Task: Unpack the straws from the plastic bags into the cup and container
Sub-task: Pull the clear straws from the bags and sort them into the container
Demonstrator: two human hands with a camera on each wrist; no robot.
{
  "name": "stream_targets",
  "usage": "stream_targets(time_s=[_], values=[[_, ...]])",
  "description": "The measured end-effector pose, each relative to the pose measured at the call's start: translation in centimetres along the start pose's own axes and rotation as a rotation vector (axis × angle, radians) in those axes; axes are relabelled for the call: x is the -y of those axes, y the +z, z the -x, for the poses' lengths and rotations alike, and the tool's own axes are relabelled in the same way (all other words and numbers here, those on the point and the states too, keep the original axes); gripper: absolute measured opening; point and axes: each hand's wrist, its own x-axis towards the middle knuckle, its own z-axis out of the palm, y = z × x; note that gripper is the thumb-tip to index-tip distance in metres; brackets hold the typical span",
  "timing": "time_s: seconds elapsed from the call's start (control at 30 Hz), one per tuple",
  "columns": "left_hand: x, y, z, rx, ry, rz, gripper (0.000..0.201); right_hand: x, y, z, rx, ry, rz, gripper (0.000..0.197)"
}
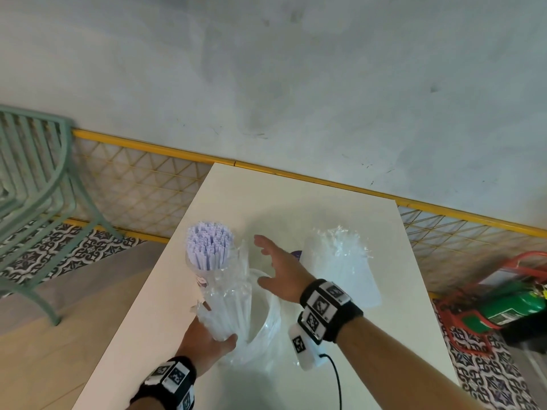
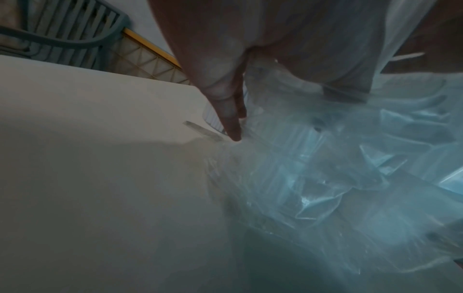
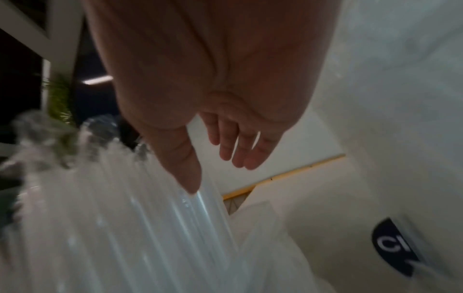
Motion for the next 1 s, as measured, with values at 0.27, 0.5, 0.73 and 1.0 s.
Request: stream_targets(time_s=[0.27, 0.5, 0.73, 1.0], values=[[1.5, 0.5, -0.8, 0.003, -0.121, -0.045, 0.071, -1.3, 1.3, -3.1, 0.136, 0.064, -0.076, 0.064], [1.0, 0.3, -0.6, 0.003, -0.027, -0.064, 0.049, -1.2, 1.7, -3.4, 0.193, 0.059, 0.035, 0.045], [0.9, 0.0, -0.4, 0.019, 0.006, -0.091, 0.041, -0.9, 2.1, -2.9, 0.064, 0.025, 0.010, 0.040], [1.2, 0.1, -0.5, 0.016, -0.016, -0.059, 0.052, -0.6, 1.9, -2.6, 0.014, 0.025, -0.034, 0.020]])
